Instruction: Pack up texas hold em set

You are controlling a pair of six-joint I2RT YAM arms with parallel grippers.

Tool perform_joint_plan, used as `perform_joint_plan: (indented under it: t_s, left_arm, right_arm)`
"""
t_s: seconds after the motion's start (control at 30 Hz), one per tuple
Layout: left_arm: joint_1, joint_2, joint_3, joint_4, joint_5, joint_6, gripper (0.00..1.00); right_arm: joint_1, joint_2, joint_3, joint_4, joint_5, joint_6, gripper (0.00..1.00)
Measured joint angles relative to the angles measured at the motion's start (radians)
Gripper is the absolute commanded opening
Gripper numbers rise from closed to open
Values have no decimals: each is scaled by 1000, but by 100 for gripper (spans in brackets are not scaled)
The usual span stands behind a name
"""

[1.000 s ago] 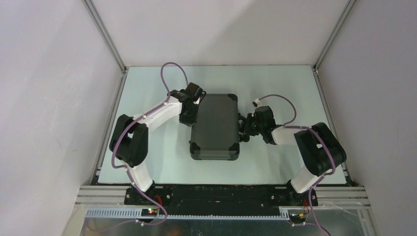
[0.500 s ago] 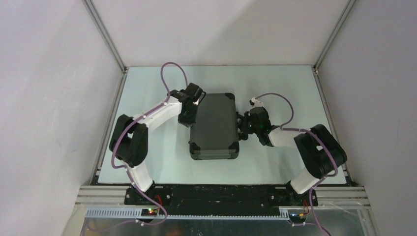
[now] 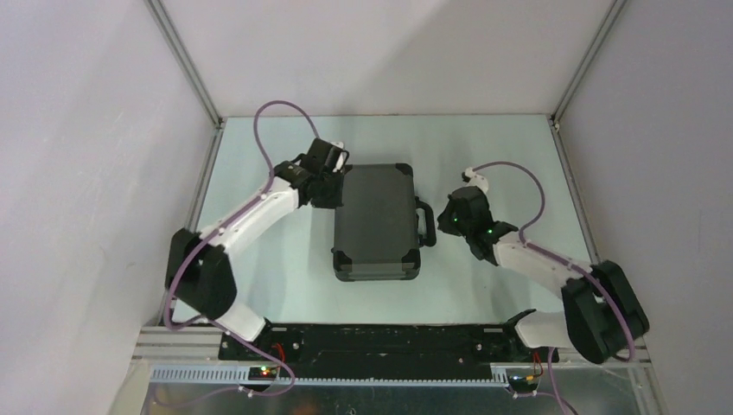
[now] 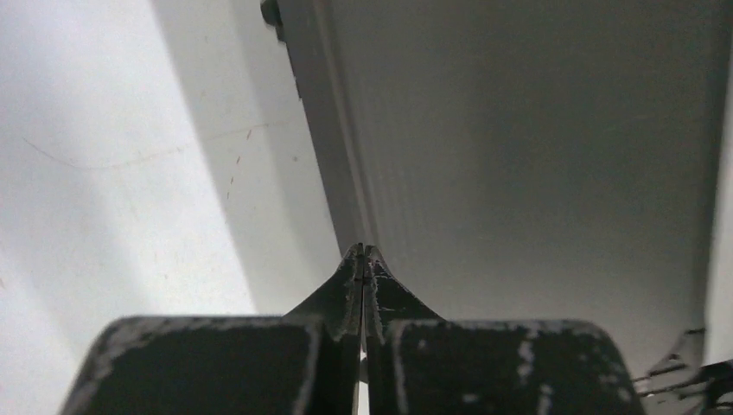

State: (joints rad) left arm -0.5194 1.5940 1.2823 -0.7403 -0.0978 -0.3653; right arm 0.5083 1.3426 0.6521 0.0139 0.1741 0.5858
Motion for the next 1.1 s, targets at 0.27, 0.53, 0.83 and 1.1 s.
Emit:
perform_joint_plan:
  t_s: [0.27, 0.53, 0.83, 1.1]
  left_arm:
    - [3, -230, -35, 78, -29, -21, 21]
    - [3, -547, -253, 88, -145, -84, 79]
    - [3, -1051, -551, 86, -302, -211, 90]
    - [3, -1304, -724, 65, -342, -272, 95]
  right_arm:
    - [-26, -257, -21, -93, 71, 12, 39]
    - [-16, -501, -125, -229, 69, 46, 78]
    - [57, -838, -235, -406, 105, 108, 88]
    - [61, -1063, -274, -491, 171, 134, 99]
